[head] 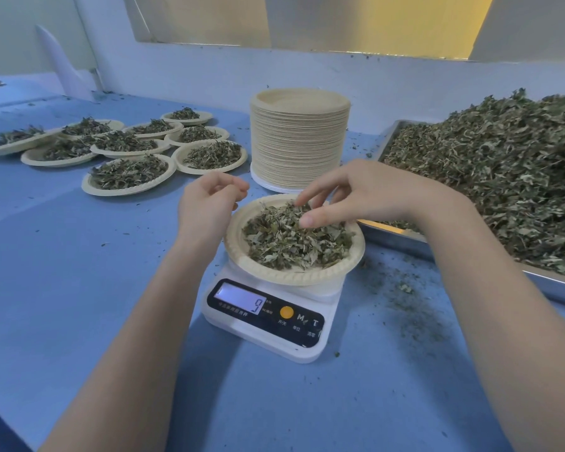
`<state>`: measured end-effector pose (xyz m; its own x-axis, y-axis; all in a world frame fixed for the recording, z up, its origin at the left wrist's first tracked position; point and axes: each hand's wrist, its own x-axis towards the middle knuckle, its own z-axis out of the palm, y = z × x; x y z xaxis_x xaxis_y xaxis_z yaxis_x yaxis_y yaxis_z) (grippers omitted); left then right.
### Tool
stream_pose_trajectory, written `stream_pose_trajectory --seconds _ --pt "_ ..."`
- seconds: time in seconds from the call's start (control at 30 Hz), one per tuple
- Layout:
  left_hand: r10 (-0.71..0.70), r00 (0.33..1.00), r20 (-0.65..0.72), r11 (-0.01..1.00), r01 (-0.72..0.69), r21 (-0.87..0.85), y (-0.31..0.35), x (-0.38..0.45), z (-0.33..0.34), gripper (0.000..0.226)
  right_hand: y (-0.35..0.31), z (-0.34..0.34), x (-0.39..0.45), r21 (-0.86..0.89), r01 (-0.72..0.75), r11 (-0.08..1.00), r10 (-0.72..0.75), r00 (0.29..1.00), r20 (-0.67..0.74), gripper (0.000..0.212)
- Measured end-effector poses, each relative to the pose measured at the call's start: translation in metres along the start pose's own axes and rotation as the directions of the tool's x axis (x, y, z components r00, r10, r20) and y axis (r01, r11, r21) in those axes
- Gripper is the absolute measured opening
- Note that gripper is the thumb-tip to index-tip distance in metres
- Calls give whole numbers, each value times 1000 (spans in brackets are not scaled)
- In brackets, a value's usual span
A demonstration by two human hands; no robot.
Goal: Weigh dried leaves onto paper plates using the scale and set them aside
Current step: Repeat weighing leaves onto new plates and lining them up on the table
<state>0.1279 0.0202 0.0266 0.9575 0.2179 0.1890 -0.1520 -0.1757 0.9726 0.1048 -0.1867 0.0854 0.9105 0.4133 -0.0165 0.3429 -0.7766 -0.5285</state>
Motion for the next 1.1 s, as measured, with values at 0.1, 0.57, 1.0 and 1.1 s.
stream_pose_trajectory --seconds 0.1,0.57,1.0,1.1 --pt "5 1000 2 1000 -5 2 0 0 0 23 -3 5 4 -32 14 999 -14 1000 6 28" --pt "-1 1000 -1 1000 1 -17 1 -2 0 24 -9 21 15 -167 44 985 -59 995 -82 12" --pt "0 1000 6 1000 0 -3 1 -2 0 23 -12 7 9 86 149 985 -96 891 -444 12" --pt "-1 1000 9 1000 1 0 1 -2 0 23 -12 5 6 116 138 984 -72 891 -449 10"
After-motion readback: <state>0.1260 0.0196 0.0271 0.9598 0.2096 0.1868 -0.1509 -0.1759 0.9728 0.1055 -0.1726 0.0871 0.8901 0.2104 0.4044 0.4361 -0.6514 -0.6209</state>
